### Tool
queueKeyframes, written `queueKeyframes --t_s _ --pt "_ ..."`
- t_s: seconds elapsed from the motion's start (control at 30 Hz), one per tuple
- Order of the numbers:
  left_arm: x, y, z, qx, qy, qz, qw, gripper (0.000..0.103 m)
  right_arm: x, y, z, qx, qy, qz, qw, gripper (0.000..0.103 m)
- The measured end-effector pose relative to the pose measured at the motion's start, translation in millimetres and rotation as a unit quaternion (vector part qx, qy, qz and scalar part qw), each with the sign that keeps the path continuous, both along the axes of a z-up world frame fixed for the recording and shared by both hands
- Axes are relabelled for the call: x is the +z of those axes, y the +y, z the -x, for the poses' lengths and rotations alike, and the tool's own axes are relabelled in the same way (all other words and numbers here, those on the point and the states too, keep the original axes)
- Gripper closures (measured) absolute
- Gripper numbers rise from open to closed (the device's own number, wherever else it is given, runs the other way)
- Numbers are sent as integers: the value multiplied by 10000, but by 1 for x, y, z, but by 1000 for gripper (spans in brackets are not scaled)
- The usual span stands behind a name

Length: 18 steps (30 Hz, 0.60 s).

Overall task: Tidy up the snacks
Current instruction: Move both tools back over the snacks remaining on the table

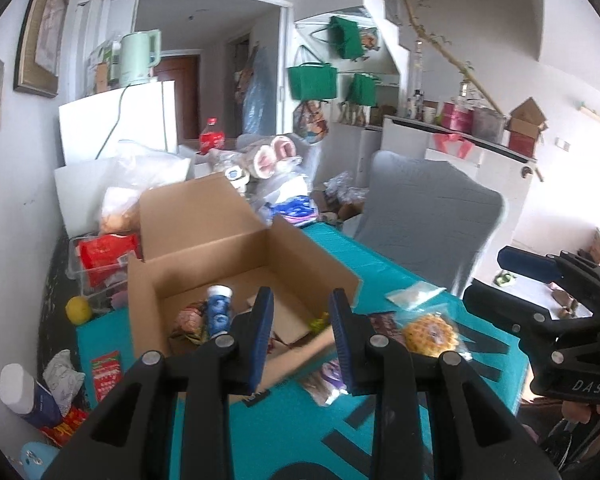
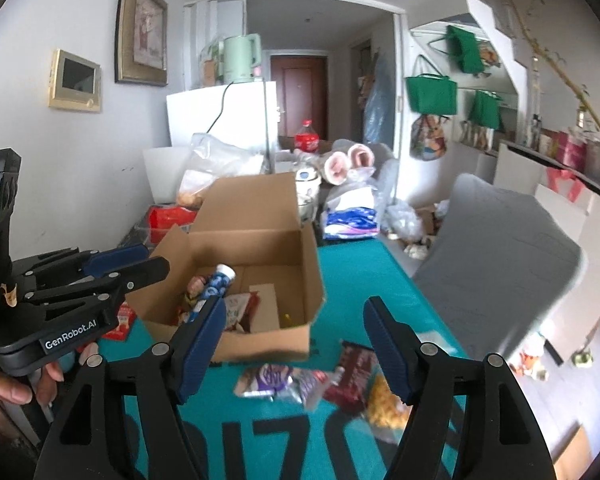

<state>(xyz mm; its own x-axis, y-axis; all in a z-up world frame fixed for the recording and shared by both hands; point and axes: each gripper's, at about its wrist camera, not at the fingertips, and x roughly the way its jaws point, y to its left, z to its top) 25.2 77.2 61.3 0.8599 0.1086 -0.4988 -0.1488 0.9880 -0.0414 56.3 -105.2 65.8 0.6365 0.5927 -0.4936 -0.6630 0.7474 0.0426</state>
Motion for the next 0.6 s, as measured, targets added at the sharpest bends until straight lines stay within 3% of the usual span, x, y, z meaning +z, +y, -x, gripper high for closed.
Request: queueKeyframes --t_s 0.37,0.43,0.6 --pt "-8 -36 5 -526 113 -7 9986 74 1 -54 34 -540 -129 -15 9985 31" --pt "-12 -41 1 -614 179 -28 9980 74 -2 -59 34 -644 -135 -25 9978 25" --pt "-30 -46 -17 -767 400 27 9963 74 -18 -73 31 -960 29 3 9954 25"
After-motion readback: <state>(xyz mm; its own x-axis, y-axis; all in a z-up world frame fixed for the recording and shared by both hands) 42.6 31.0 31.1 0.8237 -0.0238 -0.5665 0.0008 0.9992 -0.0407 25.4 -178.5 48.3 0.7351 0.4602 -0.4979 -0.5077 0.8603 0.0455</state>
